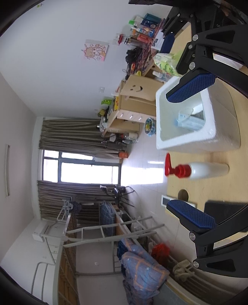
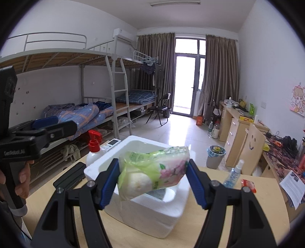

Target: Organize soft objects

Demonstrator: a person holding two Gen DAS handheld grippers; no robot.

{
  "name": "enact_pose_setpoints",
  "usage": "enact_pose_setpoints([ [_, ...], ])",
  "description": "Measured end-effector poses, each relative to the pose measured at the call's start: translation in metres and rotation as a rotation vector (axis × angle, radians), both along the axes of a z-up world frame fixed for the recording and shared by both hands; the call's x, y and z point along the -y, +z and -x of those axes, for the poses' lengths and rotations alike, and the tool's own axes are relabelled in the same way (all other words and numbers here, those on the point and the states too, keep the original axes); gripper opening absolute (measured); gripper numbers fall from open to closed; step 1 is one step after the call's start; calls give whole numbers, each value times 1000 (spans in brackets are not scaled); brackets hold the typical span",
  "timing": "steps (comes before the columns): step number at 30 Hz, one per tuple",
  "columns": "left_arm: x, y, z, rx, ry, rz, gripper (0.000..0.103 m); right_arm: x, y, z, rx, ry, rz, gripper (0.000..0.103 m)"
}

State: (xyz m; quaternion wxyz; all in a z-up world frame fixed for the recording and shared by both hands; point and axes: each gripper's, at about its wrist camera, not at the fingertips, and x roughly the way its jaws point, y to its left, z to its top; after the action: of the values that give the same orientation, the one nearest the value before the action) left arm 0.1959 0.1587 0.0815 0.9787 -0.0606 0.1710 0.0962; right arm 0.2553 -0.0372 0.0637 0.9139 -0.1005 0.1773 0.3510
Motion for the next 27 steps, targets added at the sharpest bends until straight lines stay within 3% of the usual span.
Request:
enact_pose_setpoints([
  [17, -8, 2, 41, 27, 78, -19, 102, -27, -7, -15, -36, 28, 16, 75],
  [27, -7, -3, 47, 28, 74, -22, 102, -32, -4, -12, -67, 30, 11, 99],
])
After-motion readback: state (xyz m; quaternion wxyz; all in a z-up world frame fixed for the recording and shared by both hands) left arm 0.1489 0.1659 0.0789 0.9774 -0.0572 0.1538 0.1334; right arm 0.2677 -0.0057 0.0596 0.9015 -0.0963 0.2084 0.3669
